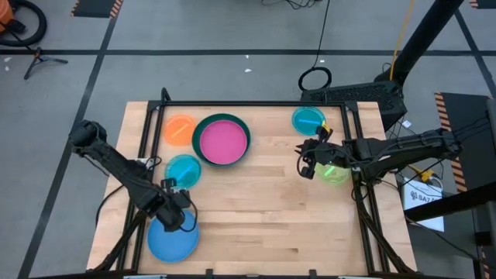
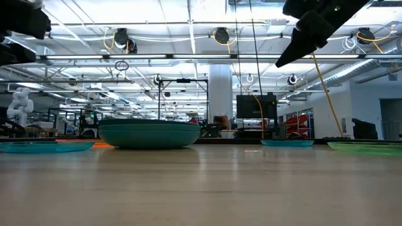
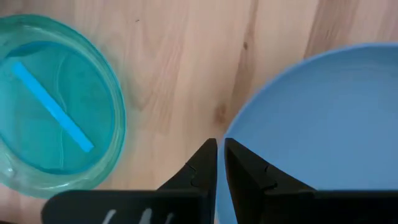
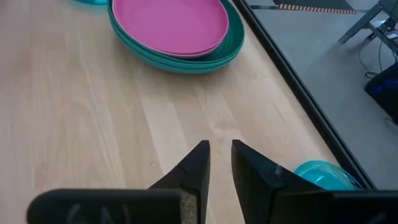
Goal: Stack plastic plates
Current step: Stack the medium light blue plate on top of the medium pink plate
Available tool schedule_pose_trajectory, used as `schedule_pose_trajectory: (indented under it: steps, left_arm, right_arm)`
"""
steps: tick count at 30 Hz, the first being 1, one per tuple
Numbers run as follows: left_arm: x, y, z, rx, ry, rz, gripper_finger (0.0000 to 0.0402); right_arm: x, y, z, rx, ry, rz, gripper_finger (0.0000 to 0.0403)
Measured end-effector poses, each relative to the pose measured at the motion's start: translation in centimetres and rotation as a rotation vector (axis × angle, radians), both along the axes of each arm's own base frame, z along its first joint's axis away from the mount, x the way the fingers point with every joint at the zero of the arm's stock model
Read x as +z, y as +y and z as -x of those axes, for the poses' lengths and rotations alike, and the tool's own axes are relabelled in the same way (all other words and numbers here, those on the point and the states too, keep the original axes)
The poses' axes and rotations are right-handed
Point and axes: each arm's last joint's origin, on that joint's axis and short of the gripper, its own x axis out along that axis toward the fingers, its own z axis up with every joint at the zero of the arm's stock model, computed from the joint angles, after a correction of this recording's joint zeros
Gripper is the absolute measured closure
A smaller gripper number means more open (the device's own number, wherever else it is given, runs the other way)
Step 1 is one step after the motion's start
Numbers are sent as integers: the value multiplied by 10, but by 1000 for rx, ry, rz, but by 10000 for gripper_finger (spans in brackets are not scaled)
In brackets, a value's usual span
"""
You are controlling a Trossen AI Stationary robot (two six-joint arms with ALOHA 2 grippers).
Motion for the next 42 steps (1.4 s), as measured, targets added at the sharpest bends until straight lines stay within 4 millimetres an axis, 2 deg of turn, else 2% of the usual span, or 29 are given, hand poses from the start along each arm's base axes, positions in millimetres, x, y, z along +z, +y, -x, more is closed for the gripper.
schedule_pose_trajectory:
  steps: [11,21,24,42]
  left_arm:
    - [0,-1,3,-2,8,-12,358]
    - [0,-1,3,-18,9,-16,263]
    - [0,-1,3,-26,8,-19,245]
    - [-35,4,9,18,-35,24,240]
  right_arm:
    - [-4,-1,-3,-9,17,-5,344]
    - [-4,-1,-3,-7,20,-2,344]
    - [-4,-1,-3,-8,19,-4,344]
    - [-4,-1,-3,-9,19,-4,344]
